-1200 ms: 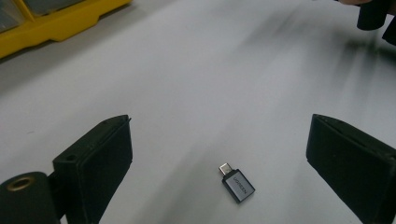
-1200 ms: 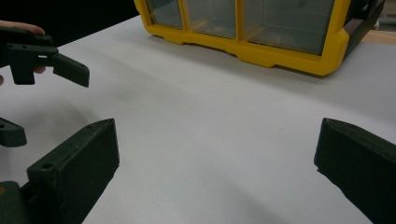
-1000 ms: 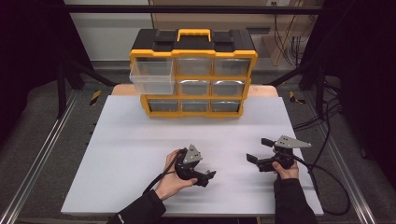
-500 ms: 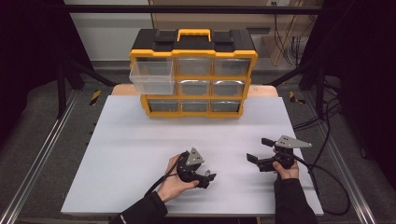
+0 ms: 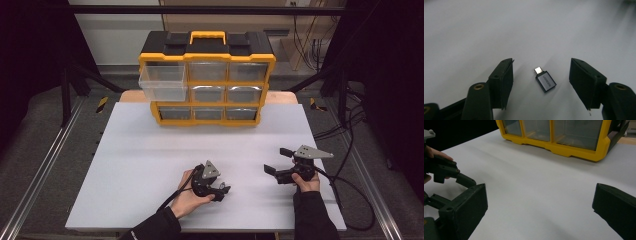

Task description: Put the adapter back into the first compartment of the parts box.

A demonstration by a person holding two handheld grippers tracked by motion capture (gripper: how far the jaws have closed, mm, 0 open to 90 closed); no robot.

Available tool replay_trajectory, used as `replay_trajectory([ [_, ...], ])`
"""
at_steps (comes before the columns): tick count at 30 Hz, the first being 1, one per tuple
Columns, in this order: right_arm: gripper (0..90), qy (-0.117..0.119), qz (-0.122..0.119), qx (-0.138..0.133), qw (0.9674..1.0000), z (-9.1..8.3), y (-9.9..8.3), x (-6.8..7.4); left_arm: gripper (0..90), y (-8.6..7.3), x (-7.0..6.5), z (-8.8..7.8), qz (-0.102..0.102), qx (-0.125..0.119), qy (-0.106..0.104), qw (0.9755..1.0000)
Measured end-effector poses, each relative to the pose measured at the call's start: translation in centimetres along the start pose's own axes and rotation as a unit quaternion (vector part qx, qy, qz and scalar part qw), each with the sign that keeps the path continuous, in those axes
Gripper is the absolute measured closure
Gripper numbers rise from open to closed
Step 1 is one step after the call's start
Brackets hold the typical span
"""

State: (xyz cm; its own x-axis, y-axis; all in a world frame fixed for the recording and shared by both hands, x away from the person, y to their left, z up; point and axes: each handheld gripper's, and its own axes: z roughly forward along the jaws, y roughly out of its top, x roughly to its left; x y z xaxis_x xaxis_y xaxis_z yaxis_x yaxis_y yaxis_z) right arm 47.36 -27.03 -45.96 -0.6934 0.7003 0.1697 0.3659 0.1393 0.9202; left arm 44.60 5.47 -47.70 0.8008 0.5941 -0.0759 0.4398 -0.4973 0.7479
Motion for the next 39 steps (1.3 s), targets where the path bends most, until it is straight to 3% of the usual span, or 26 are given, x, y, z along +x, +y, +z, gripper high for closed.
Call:
replay_trajectory([
  [19, 0.5, 0.000, 0.000, -0.001, 1.0000, -0.02, 0.01, 0.00, 57.0, -0.04, -0.09, 0.16, -0.013, 0.013, 0.001, 0.9998],
  [39, 0.5, 0.000, 0.001, -0.001, 1.0000, -0.05, 0.03, 0.00, 68.3, -0.06, -0.48, 0.19, -0.009, 0.022, 0.008, 0.9997],
])
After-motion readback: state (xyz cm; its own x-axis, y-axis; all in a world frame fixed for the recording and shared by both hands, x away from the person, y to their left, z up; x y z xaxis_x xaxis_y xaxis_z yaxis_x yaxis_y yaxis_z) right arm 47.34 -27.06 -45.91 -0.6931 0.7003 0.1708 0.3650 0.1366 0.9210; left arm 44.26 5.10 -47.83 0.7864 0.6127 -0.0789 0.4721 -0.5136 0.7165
